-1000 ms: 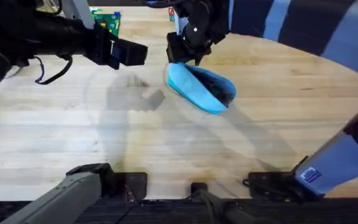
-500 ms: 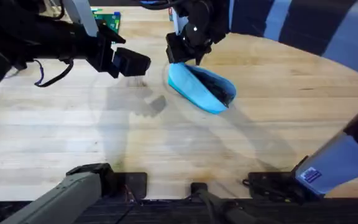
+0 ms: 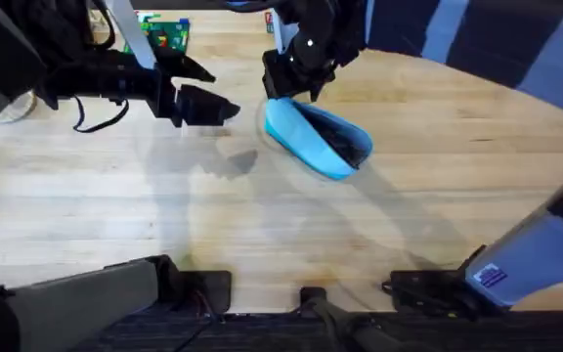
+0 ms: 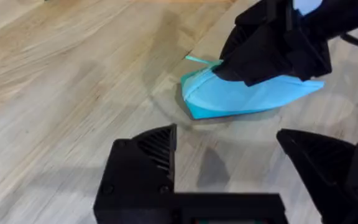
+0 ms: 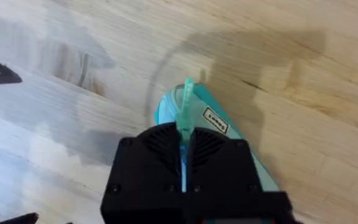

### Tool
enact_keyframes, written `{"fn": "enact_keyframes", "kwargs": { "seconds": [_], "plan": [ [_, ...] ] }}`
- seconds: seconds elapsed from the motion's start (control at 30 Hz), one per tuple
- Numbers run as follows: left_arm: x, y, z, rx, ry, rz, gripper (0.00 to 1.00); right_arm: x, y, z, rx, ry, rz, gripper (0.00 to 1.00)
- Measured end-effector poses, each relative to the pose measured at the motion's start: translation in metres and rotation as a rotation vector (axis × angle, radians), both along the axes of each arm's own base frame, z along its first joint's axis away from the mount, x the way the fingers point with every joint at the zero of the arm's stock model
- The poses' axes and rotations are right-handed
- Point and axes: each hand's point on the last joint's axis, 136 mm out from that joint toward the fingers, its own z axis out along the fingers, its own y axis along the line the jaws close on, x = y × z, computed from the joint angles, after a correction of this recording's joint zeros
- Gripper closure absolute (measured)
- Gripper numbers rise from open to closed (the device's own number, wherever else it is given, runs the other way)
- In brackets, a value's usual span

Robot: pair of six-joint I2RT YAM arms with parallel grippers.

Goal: Unzip the bag, pick up the pens from the table one at a time and place them inside, then zip the bag closed.

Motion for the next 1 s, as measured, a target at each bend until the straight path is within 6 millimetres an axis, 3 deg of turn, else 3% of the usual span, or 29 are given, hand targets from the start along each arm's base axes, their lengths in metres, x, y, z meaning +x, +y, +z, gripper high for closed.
{"fn": "enact_keyframes", "kwargs": {
  "seconds": [0.43,0.67,1.0],
  "plan": [
    [0.009,0.003,-0.021,-0.085,-0.034,-0.083,0.006,-0.001,0.001,0.000,0.000,0.000,0.002,0.970],
    [0.025,-0.004,-0.054,-0.225,-0.086,-0.170,0.007,-0.001,0.001,0.000,0.000,0.000,0.002,0.970],
    [0.051,-0.004,-0.058,-0.341,-0.278,-0.211,0.006,-0.001,0.001,0.000,0.000,0.000,0.002,0.970]
  ]
}}
